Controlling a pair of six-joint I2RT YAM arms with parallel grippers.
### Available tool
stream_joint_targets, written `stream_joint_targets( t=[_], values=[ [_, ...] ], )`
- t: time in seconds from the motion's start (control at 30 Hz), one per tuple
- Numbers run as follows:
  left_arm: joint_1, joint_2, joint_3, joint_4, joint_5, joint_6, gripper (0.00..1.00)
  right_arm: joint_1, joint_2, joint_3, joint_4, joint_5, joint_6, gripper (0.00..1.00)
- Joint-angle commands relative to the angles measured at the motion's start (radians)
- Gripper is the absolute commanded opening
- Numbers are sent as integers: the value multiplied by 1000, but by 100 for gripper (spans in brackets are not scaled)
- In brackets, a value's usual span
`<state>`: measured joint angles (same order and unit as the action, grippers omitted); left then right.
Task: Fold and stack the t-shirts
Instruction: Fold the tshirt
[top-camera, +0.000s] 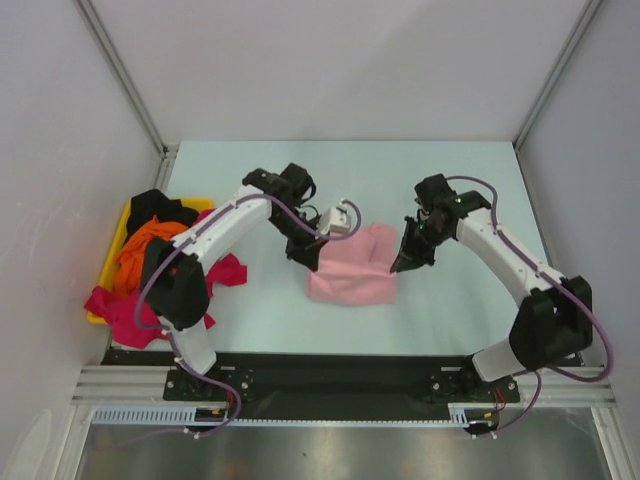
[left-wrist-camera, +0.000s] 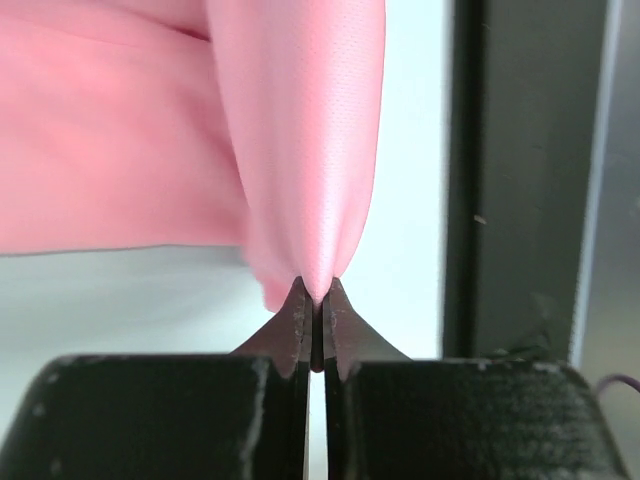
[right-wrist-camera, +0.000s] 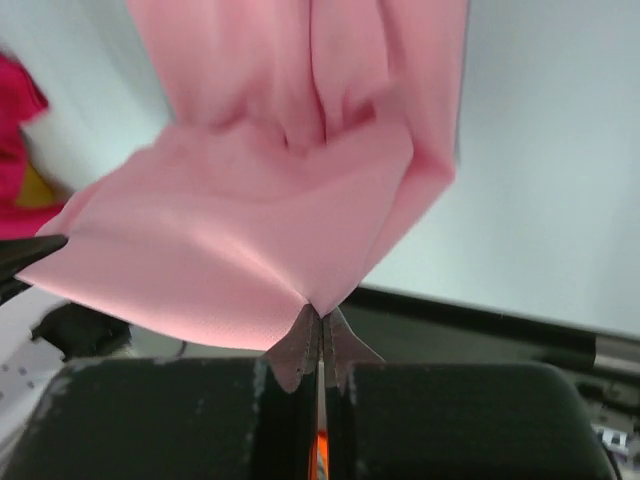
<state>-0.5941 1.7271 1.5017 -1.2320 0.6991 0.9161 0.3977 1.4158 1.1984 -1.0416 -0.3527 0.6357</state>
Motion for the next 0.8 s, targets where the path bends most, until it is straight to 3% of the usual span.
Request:
stream_joint_targets(
  t=[0.0,0.23,0.6,0.67,0.7,0.73,0.77],
  values=[
    [65,106,176,8,36,-19,1,-86,103,111,41,29,-120,0],
    [126,346,471,2,33,-71,1,-161,300,256,163,-2,-126,0],
    [180,529,583,161,22,-201,1,-214,511,352,362,-42,-21,0],
    [192,545,589,201,5,-256,1,-215,529,365,388,-29,4,14],
    [197,552,589,254,-6,-281,5,-217,541,375,415,-26,10,34],
    [203,563,589,282,-38,-331,8,-218,561,383,431,-26,25,41],
    [203,571,589,342,-58,-357,21,-226,574,389,442,-11,35,44]
  ],
)
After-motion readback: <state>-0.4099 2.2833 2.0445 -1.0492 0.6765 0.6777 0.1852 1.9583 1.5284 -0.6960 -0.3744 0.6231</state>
